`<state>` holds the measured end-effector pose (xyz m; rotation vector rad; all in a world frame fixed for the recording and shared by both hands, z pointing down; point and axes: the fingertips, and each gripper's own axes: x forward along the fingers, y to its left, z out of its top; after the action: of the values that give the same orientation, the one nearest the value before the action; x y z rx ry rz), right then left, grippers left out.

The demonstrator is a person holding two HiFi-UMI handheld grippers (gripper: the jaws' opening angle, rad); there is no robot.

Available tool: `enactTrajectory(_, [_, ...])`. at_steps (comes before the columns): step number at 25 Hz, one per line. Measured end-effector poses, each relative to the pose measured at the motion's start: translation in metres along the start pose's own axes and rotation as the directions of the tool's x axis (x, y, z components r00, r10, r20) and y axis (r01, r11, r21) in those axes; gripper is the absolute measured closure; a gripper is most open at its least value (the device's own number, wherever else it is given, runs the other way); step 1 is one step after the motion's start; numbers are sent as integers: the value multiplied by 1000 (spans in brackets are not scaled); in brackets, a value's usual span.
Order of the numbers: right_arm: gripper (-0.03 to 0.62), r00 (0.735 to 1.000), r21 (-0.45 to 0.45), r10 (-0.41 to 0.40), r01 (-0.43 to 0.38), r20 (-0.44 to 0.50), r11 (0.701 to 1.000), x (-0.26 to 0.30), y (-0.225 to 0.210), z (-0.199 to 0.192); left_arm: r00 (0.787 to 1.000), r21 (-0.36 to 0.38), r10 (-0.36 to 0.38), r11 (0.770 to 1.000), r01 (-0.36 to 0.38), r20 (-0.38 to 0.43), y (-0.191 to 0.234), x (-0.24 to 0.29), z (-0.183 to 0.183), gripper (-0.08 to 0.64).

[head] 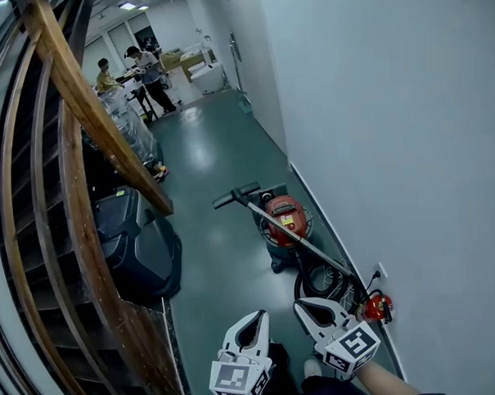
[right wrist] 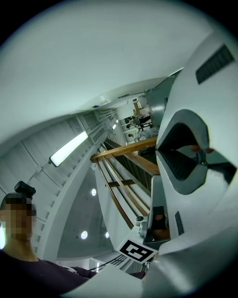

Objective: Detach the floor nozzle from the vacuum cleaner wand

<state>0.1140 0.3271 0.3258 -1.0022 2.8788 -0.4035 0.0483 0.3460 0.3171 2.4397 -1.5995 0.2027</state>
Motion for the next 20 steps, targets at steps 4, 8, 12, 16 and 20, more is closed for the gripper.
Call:
enactTrajectory(4, [575,1000,0,-6,6,-8,1000,46,-17,0,1000,-9,-2,1000,2,-1,42,28,4,555])
enactTrajectory(8, [575,1000,3,-20,20,-11,1000,95,-34,2,1000,0,-20,1000,20,-3,85,58,13,555])
enactTrajectory(12, [575,999,2,-51,51,-11,999,147,-51,7,999,1,-48,999,48,-3,131,87,24,555])
enactTrajectory(16, [575,997,-3,-72,72,-19,997,194,-58,9,998,-10,-69,998,69,-7,177,109,33,555])
enactTrajectory(20, [575,994,-14,-104,103,-20,995,229,-65,15,996,-23,-92,996,92,-3,213,124,43,555])
